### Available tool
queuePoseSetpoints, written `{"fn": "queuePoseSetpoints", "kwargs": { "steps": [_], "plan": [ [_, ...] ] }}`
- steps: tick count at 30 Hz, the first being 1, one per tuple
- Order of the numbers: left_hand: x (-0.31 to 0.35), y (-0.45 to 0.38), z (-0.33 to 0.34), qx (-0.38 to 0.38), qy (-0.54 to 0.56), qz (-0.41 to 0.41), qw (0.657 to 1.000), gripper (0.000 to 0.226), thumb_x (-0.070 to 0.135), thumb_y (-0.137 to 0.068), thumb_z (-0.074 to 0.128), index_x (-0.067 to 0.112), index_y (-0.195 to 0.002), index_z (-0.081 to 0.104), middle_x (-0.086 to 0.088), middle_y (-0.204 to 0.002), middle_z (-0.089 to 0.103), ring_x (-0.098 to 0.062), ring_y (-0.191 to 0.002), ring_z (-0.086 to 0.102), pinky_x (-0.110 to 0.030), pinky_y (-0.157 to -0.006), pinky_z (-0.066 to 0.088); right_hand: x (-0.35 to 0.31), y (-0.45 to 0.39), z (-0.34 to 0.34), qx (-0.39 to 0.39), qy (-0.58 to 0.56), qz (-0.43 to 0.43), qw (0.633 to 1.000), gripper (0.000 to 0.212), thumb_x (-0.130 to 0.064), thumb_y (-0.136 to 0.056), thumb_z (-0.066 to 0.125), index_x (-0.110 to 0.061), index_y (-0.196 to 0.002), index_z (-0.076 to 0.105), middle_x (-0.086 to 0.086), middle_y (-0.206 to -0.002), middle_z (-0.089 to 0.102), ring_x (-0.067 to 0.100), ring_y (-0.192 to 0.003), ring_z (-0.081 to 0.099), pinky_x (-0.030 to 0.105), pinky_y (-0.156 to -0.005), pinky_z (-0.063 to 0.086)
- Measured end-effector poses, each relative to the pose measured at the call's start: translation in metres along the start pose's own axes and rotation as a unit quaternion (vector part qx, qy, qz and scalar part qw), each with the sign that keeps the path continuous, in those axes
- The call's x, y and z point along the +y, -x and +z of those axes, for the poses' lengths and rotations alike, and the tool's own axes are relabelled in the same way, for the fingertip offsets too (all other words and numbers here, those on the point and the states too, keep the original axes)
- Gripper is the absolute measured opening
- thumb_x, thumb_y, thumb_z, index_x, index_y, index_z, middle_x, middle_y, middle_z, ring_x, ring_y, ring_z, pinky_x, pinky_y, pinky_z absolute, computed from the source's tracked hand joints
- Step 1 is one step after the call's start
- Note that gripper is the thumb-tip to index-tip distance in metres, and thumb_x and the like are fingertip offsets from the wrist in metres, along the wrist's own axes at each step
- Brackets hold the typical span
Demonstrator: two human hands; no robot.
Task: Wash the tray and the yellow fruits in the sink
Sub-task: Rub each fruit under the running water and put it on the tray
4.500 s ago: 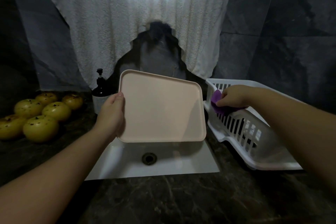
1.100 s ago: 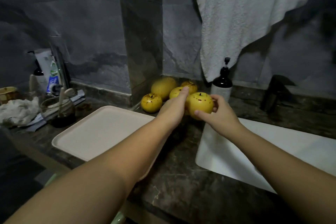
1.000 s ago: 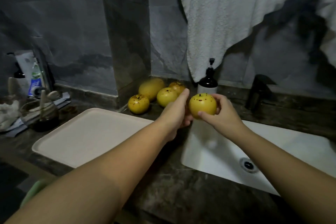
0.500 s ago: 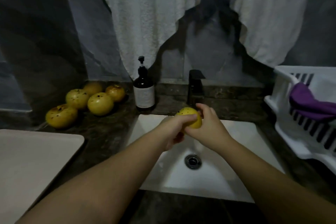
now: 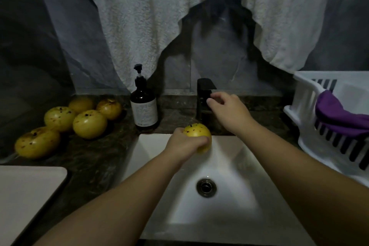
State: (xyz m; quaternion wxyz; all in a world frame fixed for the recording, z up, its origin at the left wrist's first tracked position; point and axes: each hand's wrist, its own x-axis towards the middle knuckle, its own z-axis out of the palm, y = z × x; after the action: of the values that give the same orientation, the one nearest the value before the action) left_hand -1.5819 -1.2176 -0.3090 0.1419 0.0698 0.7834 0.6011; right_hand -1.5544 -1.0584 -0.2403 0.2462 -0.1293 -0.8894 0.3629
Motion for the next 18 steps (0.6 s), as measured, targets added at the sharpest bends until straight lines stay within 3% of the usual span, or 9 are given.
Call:
{"fn": "queuePoseSetpoints", "kwargs": {
  "steps": [5,14,18],
  "plan": [
    [-0.003,-0.002,0.007,0.004,-0.010,0.039,0.999,0.080,0.051,-0.047,0.082,0.031,-0.117,0.049,0.008,-0.105,0.062,-0.008,-0.091,0.063,-0.025,-0.067,0.051,-0.003,-0.014,-0.001,-0.038,0.028,-0.008,0.999,0.048,-0.043,-0.100,0.055,-0.032,-0.146,0.051,0.005,-0.149,0.044,0.025,-0.131,0.049,0.034,-0.097,0.042],
    [-0.007,0.004,0.008,0.002,0.011,0.055,0.998,0.078,0.048,-0.047,0.082,0.033,-0.117,0.050,0.009,-0.108,0.063,-0.010,-0.096,0.064,-0.031,-0.085,0.057,-0.005,-0.017,-0.004,-0.072,0.020,-0.001,0.997,0.054,-0.039,-0.097,0.058,-0.040,-0.149,0.042,0.005,-0.130,0.042,0.030,-0.122,0.051,0.032,-0.096,0.039],
    [-0.007,0.009,0.010,-0.018,0.024,0.049,0.998,0.076,0.047,-0.049,0.083,0.033,-0.116,0.052,0.007,-0.109,0.065,-0.011,-0.096,0.066,-0.030,-0.082,0.057,-0.008,-0.018,-0.005,-0.075,0.010,-0.002,0.997,0.056,-0.036,-0.097,0.057,-0.039,-0.150,0.041,0.002,-0.124,0.040,0.029,-0.119,0.052,0.033,-0.095,0.040]
  ]
}}
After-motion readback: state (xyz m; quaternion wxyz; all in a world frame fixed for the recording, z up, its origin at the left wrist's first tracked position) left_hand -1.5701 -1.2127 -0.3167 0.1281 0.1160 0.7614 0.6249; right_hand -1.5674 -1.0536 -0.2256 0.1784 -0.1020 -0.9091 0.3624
